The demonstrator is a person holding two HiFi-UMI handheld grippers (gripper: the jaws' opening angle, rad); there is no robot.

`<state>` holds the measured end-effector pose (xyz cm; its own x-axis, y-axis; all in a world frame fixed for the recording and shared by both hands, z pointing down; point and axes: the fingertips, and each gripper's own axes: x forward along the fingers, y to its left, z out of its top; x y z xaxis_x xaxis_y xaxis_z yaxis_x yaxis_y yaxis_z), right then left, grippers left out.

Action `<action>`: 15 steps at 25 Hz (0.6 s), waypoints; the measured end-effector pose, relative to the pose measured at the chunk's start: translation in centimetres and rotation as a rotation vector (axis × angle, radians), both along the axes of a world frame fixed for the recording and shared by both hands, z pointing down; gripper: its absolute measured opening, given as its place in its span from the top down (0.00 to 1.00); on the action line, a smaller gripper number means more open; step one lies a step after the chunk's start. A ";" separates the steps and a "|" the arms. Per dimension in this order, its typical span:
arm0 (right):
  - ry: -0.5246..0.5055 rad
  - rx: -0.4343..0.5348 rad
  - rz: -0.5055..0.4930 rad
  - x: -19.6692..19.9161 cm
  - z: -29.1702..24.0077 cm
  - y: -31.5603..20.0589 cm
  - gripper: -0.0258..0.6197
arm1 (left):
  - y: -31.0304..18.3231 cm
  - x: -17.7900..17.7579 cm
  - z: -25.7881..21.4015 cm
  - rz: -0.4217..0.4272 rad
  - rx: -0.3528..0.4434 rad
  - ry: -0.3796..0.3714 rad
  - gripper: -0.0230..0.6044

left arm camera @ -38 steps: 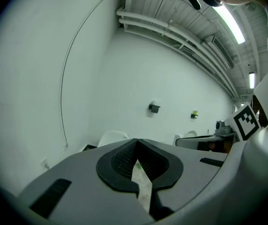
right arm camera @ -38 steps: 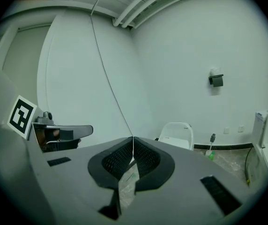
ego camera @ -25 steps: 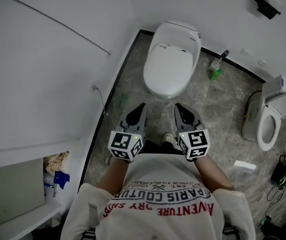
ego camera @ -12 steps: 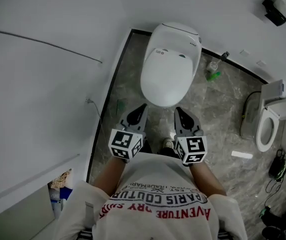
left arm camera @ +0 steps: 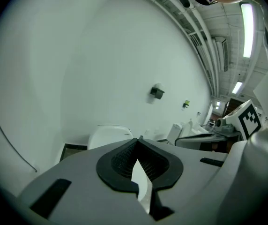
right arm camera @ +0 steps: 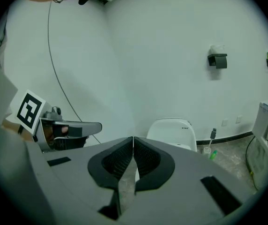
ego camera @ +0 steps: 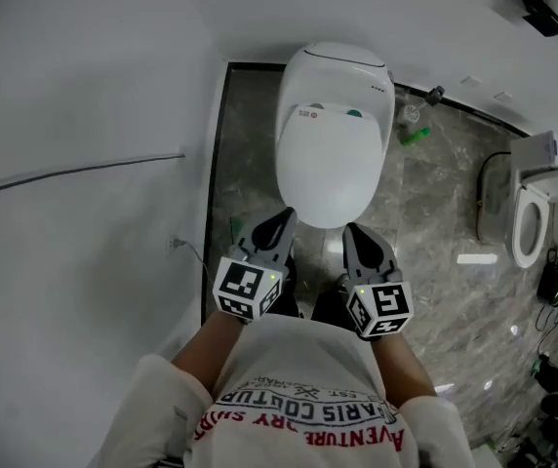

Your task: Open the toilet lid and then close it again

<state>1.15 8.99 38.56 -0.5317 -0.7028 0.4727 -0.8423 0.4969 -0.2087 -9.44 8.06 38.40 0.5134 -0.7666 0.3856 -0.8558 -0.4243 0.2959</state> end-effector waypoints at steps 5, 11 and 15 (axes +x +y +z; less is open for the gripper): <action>-0.028 -0.024 0.049 -1.0 2.9 -2.5 0.94 | -2.0 0.5 3.9 0.112 -0.007 0.016 0.95; -0.010 -0.033 0.068 0.6 8.2 -4.3 0.94 | -3.7 1.1 9.8 0.125 -0.018 0.002 0.95; 0.011 -0.043 0.037 1.5 13.1 -4.6 0.94 | -3.9 1.8 14.6 0.121 -0.022 -0.049 0.95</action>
<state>2.68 4.35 51.65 -0.4999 -0.7009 0.5088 -0.8626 0.4559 -0.2195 -7.68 4.11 53.03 0.5820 -0.6911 0.4286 -0.8122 -0.5194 0.2656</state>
